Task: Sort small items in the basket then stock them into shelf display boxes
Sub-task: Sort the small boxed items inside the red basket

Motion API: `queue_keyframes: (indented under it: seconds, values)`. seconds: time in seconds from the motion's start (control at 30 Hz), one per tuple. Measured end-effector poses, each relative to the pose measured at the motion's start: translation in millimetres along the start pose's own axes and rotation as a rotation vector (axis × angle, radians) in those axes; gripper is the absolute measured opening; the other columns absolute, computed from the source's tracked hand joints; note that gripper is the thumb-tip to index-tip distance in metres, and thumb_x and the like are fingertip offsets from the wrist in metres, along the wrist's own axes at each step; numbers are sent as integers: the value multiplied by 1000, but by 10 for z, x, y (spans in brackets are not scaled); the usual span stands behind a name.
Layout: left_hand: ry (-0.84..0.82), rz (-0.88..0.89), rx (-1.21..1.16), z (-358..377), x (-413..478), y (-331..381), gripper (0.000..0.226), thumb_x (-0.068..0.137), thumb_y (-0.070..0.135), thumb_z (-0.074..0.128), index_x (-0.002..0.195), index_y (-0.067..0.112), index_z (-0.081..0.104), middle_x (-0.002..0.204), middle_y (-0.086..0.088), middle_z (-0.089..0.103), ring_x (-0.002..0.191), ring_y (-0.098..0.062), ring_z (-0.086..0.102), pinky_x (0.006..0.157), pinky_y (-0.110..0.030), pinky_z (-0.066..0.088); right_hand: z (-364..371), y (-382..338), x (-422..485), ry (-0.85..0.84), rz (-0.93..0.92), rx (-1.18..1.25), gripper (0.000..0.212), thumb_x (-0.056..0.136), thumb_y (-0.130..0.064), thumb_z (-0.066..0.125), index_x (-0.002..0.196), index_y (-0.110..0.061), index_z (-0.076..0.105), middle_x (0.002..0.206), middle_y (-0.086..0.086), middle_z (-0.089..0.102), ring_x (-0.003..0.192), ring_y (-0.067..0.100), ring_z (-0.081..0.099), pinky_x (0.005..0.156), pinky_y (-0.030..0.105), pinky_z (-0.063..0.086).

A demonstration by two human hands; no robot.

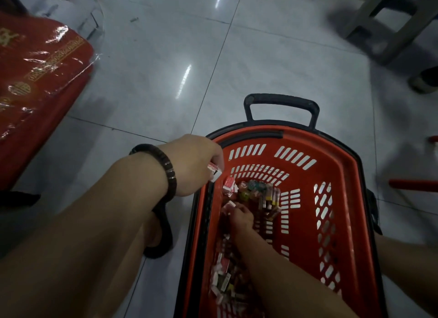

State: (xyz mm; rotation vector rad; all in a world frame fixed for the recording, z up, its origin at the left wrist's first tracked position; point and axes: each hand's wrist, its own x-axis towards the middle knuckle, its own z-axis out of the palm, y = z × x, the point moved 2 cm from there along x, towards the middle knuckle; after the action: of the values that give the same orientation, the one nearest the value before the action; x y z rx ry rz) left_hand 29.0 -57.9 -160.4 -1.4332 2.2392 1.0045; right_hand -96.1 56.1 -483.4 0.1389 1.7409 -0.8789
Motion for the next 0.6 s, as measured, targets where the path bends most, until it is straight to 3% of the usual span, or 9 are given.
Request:
queue_keyframes:
  seconds: [0.13, 0.23, 0.37, 0.5, 0.6]
  values:
    - [-27, 37, -25, 21, 20, -53, 19, 105, 20, 62, 112, 38, 61, 124, 12, 55, 109, -6, 46, 91, -23, 41, 67, 53, 158, 66, 27, -10, 35, 85, -25, 88, 116, -21, 72, 108, 8, 79, 97, 29, 75, 94, 49, 62]
    - [-27, 41, -31, 41, 37, -62, 18, 104, 21, 63, 111, 38, 61, 113, 16, 49, 106, -6, 46, 90, -23, 42, 67, 3, 134, 119, 2, -18, 35, 84, -22, 89, 115, -18, 72, 106, 8, 77, 97, 29, 74, 95, 49, 62]
    - [-26, 53, -60, 50, 58, -19, 17, 104, 24, 63, 110, 40, 60, 115, 17, 48, 110, -5, 45, 99, -29, 47, 40, 1, 141, 134, -11, -117, 37, 87, -26, 88, 120, -17, 73, 109, 7, 78, 99, 27, 74, 96, 45, 62]
    - [-24, 62, -69, 72, 85, -2, 17, 104, 24, 64, 112, 39, 61, 117, 17, 47, 111, -5, 45, 99, -28, 48, -42, -59, 100, 109, -190, -398, 27, 103, -36, 67, 122, -20, 77, 113, 4, 79, 103, 21, 73, 94, 36, 58]
    - [-29, 54, -105, 83, 111, -14, 17, 104, 23, 64, 112, 38, 63, 117, 18, 51, 104, -4, 52, 85, -18, 48, -187, -30, 49, 43, -226, -462, 32, 109, -31, 49, 126, -24, 76, 114, -1, 79, 108, 21, 74, 100, 45, 58]
